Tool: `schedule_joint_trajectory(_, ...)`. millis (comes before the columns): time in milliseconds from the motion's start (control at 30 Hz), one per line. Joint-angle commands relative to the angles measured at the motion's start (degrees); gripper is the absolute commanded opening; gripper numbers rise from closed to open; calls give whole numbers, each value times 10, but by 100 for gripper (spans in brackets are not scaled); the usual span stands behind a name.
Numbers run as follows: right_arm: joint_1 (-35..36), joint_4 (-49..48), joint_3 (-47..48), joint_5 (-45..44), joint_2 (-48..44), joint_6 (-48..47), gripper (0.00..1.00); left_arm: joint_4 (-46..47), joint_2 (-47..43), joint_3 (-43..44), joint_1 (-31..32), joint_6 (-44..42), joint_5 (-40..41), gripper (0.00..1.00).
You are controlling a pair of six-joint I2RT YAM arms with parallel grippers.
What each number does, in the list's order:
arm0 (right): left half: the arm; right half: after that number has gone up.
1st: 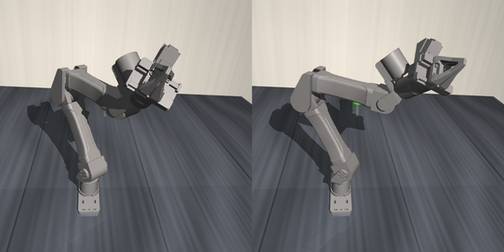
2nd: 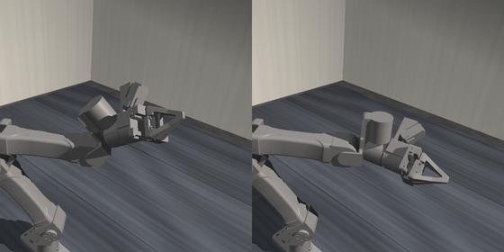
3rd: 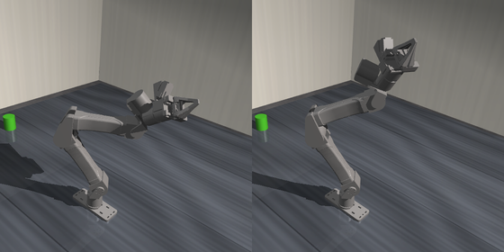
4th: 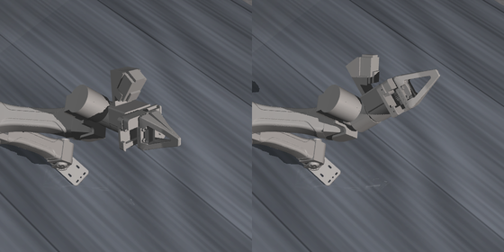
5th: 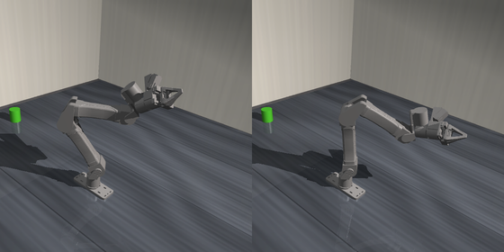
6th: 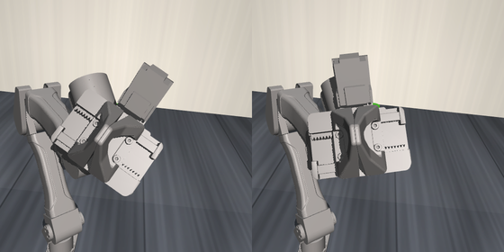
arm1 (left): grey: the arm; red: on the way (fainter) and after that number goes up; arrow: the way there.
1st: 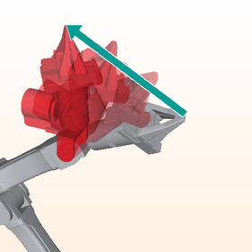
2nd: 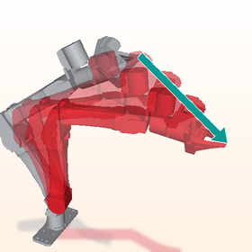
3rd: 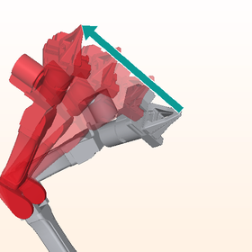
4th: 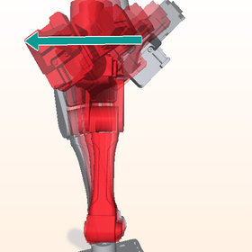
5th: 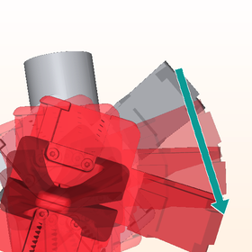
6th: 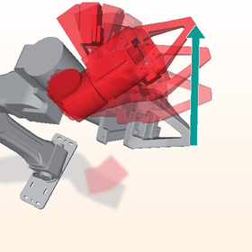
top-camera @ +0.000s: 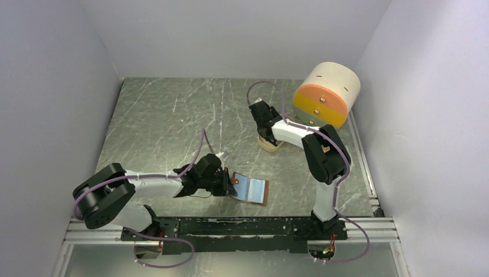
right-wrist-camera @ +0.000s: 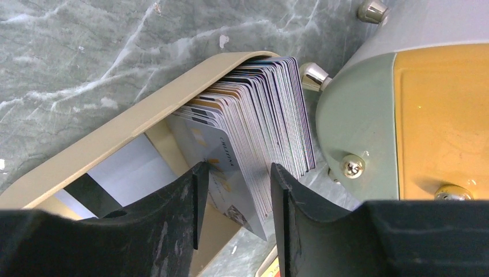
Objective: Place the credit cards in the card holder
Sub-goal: Pick up the credit card from the storage box.
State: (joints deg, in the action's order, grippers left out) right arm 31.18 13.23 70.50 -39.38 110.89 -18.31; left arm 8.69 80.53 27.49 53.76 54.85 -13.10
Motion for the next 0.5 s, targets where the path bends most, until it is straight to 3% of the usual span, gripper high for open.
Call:
schedule_joint_trajectory(0,-8,1,8,-20,-23,-7,45,-8,-4,0,3,-2,14,14)
schedule_joint_trajectory(467,-8,12,19,-22,-38,-5,31,-4,-3,-1,3,0,12,14)
